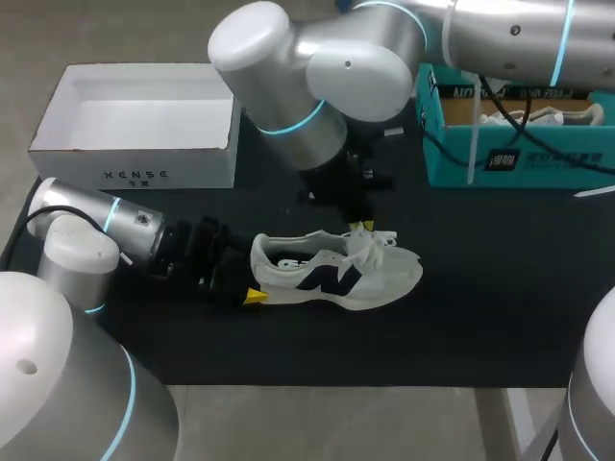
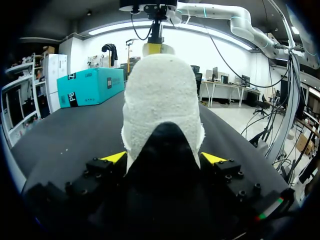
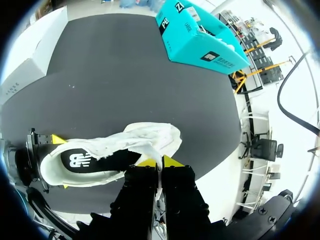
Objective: Take the shoe out of the shoebox, open the shoe tongue, remove and reinsert the insole, then place the shoe into the shoebox
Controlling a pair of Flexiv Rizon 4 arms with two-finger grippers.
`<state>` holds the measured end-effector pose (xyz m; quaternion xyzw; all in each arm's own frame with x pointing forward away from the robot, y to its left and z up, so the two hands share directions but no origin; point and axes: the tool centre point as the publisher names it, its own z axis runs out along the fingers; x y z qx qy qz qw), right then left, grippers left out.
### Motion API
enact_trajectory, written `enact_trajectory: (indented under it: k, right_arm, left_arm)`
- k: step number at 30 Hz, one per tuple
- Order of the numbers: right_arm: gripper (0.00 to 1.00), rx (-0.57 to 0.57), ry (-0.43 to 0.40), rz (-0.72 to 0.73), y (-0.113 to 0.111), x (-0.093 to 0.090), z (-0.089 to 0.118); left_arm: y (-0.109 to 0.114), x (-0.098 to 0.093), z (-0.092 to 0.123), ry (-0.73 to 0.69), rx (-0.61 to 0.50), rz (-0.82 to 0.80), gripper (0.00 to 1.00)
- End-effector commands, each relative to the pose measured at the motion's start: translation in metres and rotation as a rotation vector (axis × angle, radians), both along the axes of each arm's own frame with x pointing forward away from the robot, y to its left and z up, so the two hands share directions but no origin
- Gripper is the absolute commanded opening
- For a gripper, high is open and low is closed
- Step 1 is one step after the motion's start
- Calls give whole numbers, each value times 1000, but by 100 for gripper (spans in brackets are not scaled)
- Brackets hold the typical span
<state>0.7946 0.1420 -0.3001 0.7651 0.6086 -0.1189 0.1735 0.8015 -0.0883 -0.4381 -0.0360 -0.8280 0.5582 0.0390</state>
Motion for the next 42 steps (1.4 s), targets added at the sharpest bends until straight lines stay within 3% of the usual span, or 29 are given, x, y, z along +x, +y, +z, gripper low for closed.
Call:
enact_trajectory:
  k: [1,5,10,20,22,23,24,30,32,36,39,42]
  right_arm:
    - [0,76,-111,-237,-30,-13,2]
    - [0,149,-113,-290,-48,-17,-3]
    - [0,161,-106,-320,-59,-18,-9]
    - [0,181,-94,-291,-54,-14,-7]
    - [35,190,-83,-262,-50,-13,-2]
    - [76,204,-86,-242,-47,-12,1]
    - [100,207,-85,-228,-45,-12,5]
    - [100,301,-94,-81,-37,-14,33]
    - [100,320,-84,15,-34,-14,43]
    - [100,312,20,337,-20,-9,57]
    - [100,279,177,728,-4,-8,57]
    - [100,215,192,1191,13,-23,57]
  left_arm:
    - [-2,-1,-5,1,2,0,0]
    - [-2,-1,-5,1,2,0,0]
    - [-2,-1,-5,1,2,0,0]
    - [-2,-1,-5,1,2,0,0]
    - [-2,-1,-5,1,2,0,0]
    - [-2,-1,-5,1,2,0,0]
    - [-2,-1,-5,1,2,0,0]
    - [-2,-1,-5,1,2,0,0]
    - [-2,-1,-5,1,2,0,0]
    - [-2,-1,-5,1,2,0,0]
    - [-2,-1,-5,1,2,0,0]
    - [-2,-1,-5,1,2,0,0]
